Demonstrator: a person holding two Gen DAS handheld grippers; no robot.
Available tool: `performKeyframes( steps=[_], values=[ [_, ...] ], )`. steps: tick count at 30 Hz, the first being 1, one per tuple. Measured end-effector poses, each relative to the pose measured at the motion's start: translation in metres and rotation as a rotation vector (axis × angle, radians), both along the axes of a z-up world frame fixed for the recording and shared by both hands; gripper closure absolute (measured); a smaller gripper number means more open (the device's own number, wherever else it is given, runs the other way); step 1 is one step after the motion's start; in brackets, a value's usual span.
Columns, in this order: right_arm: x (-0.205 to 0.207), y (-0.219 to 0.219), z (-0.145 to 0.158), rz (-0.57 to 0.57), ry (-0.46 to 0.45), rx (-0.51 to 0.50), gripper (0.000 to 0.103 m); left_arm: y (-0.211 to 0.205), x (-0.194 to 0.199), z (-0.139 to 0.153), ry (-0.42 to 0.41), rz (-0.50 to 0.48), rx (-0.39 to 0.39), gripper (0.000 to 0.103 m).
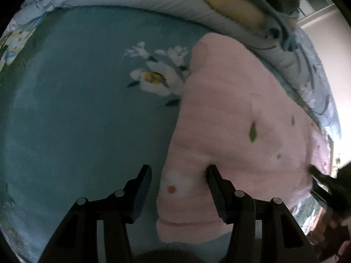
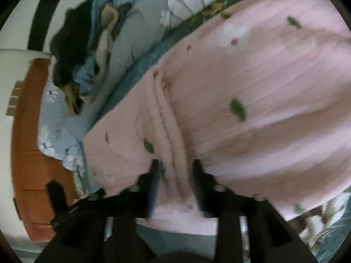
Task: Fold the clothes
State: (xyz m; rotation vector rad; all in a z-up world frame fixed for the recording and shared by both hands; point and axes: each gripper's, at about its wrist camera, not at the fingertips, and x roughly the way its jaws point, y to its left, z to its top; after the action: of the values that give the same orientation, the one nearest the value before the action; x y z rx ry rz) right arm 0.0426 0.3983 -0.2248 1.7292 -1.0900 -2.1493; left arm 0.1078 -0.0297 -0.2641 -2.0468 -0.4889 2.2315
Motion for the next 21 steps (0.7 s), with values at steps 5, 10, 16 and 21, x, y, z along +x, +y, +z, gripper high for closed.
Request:
performKeyframes(
  steps=[5,10,16,21],
  values=[
    [0.045,0.087,0.021,-0.179,0.096,0.04,0.042,-0.003,-0.001,0.021,0.047,0.023,-0.033,0.046],
    [0.108,0.198,0.012,-0.502,0.092,0.084,0.042,0.021,0.003,0.062,0.19,-0.016,0.003,0.046],
    [0.12,0.246,-0.02,-0.666,0.109,-0.016,0.042,0.098,0.002,0.057,0.194,-0.217,0.078,0.046],
    [0.1,0.247,-0.033,-0.696,0.126,-0.047,0.042,0.134,0.01,0.024,0.103,-0.288,0.04,0.046]
  ],
)
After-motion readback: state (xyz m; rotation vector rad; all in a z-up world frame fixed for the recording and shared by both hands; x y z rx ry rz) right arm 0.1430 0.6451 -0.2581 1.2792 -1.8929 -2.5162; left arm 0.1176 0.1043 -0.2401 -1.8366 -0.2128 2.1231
